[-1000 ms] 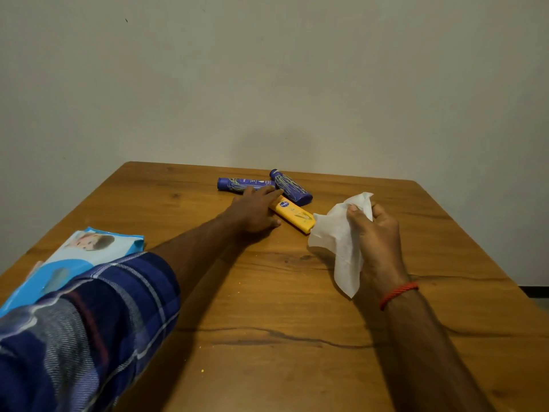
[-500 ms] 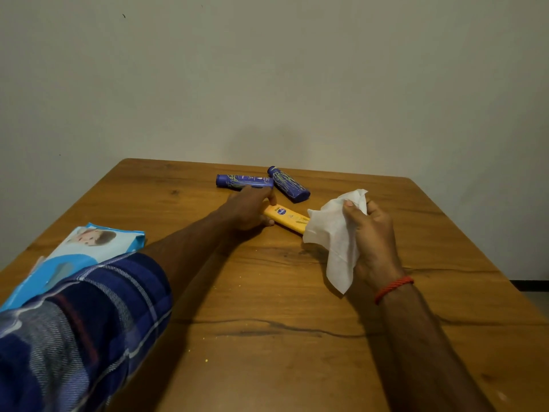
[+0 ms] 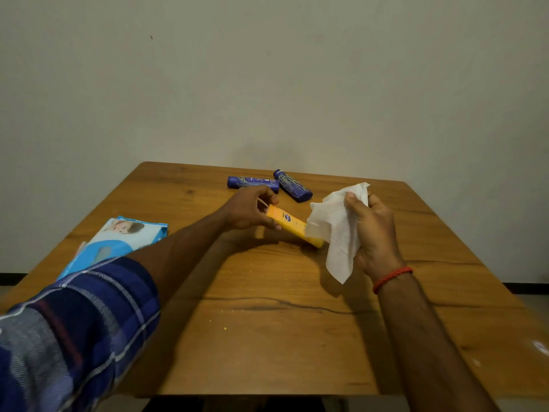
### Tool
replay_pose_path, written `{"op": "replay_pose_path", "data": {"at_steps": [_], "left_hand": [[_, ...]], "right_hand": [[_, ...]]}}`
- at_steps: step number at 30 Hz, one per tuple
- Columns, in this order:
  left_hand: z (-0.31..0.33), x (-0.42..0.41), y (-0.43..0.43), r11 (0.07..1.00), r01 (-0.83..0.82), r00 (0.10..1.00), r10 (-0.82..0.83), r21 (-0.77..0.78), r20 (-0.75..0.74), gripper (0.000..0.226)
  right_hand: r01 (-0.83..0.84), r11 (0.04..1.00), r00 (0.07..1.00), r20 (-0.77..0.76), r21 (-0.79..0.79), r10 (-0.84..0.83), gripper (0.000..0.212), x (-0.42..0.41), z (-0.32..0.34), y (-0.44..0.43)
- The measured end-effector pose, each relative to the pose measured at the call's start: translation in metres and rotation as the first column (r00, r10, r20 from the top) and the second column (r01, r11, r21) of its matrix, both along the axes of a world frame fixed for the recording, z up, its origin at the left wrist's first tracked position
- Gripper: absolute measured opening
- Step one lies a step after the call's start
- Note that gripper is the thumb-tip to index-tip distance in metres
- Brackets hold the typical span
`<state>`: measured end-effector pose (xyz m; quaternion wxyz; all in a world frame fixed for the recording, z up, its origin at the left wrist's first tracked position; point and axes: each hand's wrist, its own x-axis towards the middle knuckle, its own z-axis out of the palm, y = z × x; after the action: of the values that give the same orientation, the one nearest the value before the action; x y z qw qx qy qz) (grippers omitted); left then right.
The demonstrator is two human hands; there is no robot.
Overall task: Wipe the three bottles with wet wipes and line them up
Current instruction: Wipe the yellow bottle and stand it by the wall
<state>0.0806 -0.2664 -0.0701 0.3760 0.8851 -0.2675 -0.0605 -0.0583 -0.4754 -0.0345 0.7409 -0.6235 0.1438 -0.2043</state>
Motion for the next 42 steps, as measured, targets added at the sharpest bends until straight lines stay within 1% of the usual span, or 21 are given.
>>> {"op": "replay_pose_path", "data": {"at_steps": [2,3,7,11,15,17,18,21,24,26,28,30,33,37,39,40,42], "left_hand": [[0.006,-0.012,0.006,0.997,-0.007,0.999,0.004,-0.082,-0.039,0.052],[0.008,-0.019,0.008,0.993,-0.010,0.998,0.003,-0.120,-0.058,0.054],[0.017,-0.052,0.016,0.955,-0.016,0.993,-0.020,-0.295,-0.120,0.060],[0.023,-0.082,0.028,0.913,-0.019,0.976,-0.071,-0.407,-0.206,0.067],[0.031,-0.105,0.036,0.798,-0.057,0.933,-0.171,-0.600,-0.317,0.063],[0.036,-0.115,0.039,0.739,-0.076,0.904,-0.233,-0.669,-0.359,0.059],[0.039,-0.120,0.042,0.716,-0.086,0.893,-0.253,-0.693,-0.372,0.058],[0.044,-0.131,0.049,0.656,-0.119,0.860,-0.307,-0.745,-0.407,0.059],[0.045,-0.140,0.055,0.607,-0.125,0.850,-0.342,-0.784,-0.400,0.060],[0.045,-0.145,0.058,0.566,-0.141,0.855,-0.344,-0.812,-0.388,0.055],[0.046,-0.150,0.061,0.508,-0.156,0.859,-0.353,-0.847,-0.370,0.049],[0.046,-0.154,0.062,0.466,-0.175,0.869,-0.341,-0.867,-0.359,0.045],[0.046,-0.158,0.064,0.434,-0.222,0.883,-0.290,-0.873,-0.368,0.042],[0.042,-0.157,0.069,0.343,-0.282,0.879,-0.281,-0.896,-0.384,0.045],[0.039,-0.154,0.071,0.312,-0.303,0.884,-0.261,-0.900,-0.388,0.053],[0.038,-0.152,0.072,0.305,-0.315,0.885,-0.247,-0.899,-0.394,0.057],[0.035,-0.149,0.075,0.336,-0.319,0.896,-0.197,-0.886,-0.398,0.065]], "right_hand": [[-0.004,1.000,1.000,0.020,-0.003,0.004,0.009,-0.006,0.005,0.004],[-0.002,1.000,1.000,0.030,-0.009,0.002,0.008,-0.010,0.008,0.006],[0.017,1.000,0.997,0.072,-0.021,-0.016,0.010,-0.024,0.017,0.014],[0.045,0.999,0.993,0.107,-0.018,-0.043,0.009,-0.038,0.025,0.025],[0.070,0.996,0.988,0.142,-0.047,-0.063,0.007,-0.048,0.029,0.042],[0.073,0.995,0.984,0.168,-0.074,-0.060,0.008,-0.051,0.032,0.051],[0.071,0.993,0.982,0.182,-0.094,-0.053,0.008,-0.053,0.033,0.057],[0.055,0.976,0.980,0.199,-0.209,-0.012,0.019,-0.059,0.036,0.072],[-0.010,0.954,0.980,0.187,-0.298,0.069,0.019,-0.067,0.038,0.087],[-0.067,0.936,0.975,0.177,-0.346,0.135,0.018,-0.073,0.037,0.097],[-0.110,0.878,0.968,0.151,-0.466,0.201,0.024,-0.078,0.032,0.108],[-0.174,0.774,0.949,0.106,-0.608,0.297,0.034,-0.084,0.028,0.119],[-0.284,0.626,0.892,0.039,-0.726,0.451,0.043,-0.089,0.027,0.126],[-0.349,0.424,0.829,-0.064,-0.836,0.556,0.053,-0.096,0.032,0.124],[-0.362,0.352,0.810,-0.104,-0.863,0.578,0.054,-0.101,0.032,0.122],[-0.373,0.325,0.804,-0.129,-0.869,0.580,0.053,-0.104,0.030,0.121],[-0.400,0.284,0.796,-0.176,-0.871,0.579,0.053,-0.110,0.023,0.117]]}}
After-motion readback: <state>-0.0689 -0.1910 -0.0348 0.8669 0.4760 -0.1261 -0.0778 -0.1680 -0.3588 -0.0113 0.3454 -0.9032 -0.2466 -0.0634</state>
